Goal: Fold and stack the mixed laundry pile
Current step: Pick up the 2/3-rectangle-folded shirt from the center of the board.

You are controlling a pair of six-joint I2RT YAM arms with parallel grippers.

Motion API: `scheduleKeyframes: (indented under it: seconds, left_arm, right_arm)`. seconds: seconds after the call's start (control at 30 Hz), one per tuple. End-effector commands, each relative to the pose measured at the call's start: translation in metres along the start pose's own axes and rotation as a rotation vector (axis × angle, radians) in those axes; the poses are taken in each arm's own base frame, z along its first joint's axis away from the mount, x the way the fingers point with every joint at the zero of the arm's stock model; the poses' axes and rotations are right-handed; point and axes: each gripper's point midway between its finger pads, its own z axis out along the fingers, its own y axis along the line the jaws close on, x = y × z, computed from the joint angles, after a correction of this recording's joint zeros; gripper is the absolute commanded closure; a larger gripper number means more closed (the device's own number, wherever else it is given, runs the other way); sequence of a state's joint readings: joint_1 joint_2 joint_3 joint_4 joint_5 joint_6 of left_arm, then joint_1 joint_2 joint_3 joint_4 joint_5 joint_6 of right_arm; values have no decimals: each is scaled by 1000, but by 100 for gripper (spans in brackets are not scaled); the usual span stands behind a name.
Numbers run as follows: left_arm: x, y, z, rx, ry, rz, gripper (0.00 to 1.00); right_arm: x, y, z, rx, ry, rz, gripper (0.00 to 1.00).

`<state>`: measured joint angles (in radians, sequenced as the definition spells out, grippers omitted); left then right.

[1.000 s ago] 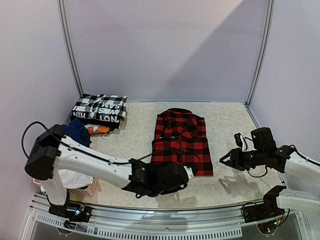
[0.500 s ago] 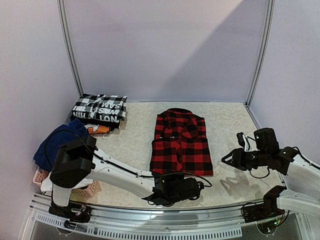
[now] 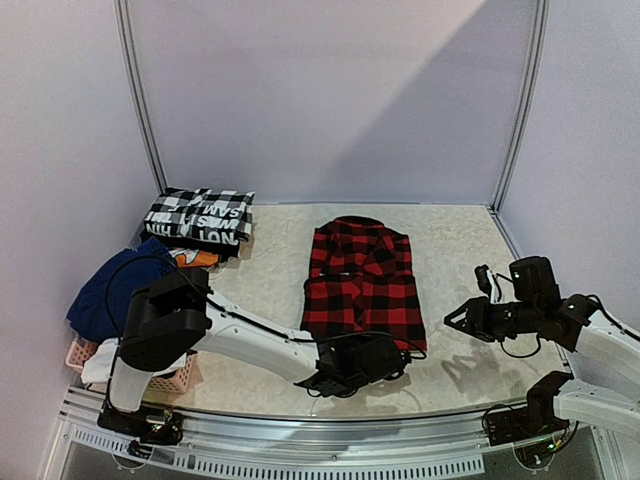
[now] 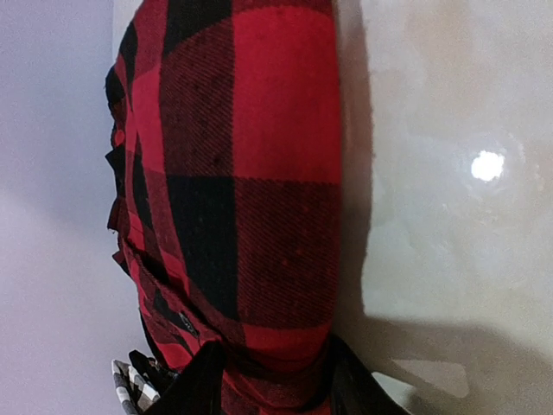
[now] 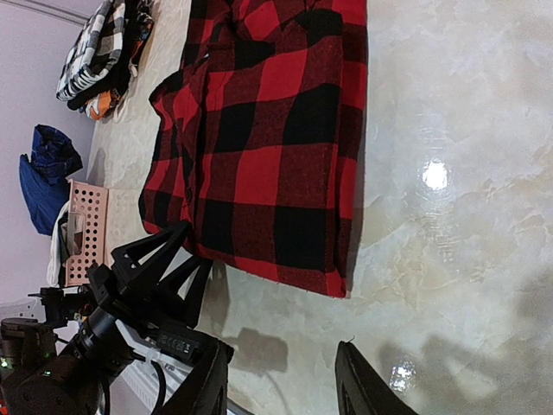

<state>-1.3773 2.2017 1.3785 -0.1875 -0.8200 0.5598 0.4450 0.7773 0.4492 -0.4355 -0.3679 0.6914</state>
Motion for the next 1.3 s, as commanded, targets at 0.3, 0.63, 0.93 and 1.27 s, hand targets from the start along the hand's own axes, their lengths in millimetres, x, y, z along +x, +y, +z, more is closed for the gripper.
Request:
scheduleKeyframes:
  seconds: [0.3,0.63,0.93,1.27]
  left_arm:
    - [-1,-8,16,6,-34,21,95]
    - [2,-21,-30,42,-68,-17,100]
    - [4,-43,-101,126,-113,-1,100]
    - [-5,-65,-178,348,-177,33,100]
  right_arm:
    - [2,-4,0,17,-1,-5,57]
    - [-5,9,1,-29,-8,-16,58]
    - [-13,32,9,-75,13,-55,62]
    - [5,78,40,-144,142,-173,74]
